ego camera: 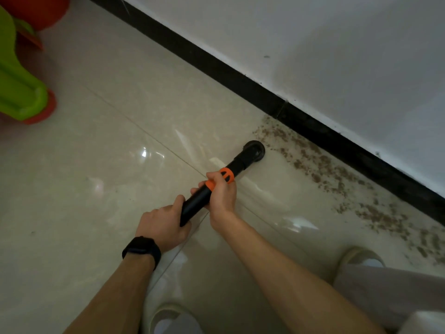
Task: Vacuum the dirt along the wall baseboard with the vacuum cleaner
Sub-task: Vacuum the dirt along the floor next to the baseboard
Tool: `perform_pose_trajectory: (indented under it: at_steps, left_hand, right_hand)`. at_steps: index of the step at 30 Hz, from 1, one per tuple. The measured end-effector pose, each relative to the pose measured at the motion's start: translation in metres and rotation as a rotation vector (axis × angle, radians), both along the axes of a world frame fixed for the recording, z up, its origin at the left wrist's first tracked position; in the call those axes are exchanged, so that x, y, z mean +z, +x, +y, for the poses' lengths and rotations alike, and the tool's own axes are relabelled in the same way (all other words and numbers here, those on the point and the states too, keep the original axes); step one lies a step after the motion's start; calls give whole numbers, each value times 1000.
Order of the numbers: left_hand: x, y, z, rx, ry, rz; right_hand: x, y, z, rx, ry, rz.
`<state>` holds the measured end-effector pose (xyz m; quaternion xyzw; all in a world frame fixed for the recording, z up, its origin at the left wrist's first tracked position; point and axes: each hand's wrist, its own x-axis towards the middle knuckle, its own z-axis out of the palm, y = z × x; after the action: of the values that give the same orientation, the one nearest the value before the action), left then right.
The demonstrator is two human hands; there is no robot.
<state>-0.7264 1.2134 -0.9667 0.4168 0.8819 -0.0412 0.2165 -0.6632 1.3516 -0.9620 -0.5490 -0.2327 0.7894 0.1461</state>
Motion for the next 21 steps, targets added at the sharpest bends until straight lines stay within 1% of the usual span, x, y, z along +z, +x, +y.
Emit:
perform_pose_trajectory:
  at_steps: [4, 7, 10, 17, 21]
  left_hand:
    - [2, -1, 5, 49, 37, 10]
    - [7, -12, 3, 104, 56, 46]
    - [9, -16, -1, 144, 64, 43]
    - [-1, -6, 11, 56, 23, -4]
    - [0, -1, 12, 71, 40, -18]
  right_hand:
    - [4, -12, 6, 10, 15, 35]
    - [10, -30, 7, 79, 26, 61]
    - [10, -40, 4, 124, 36, 42]
    - [-1, -17, 6, 5, 58, -48]
    - [-3, -13, 11, 13, 44, -8]
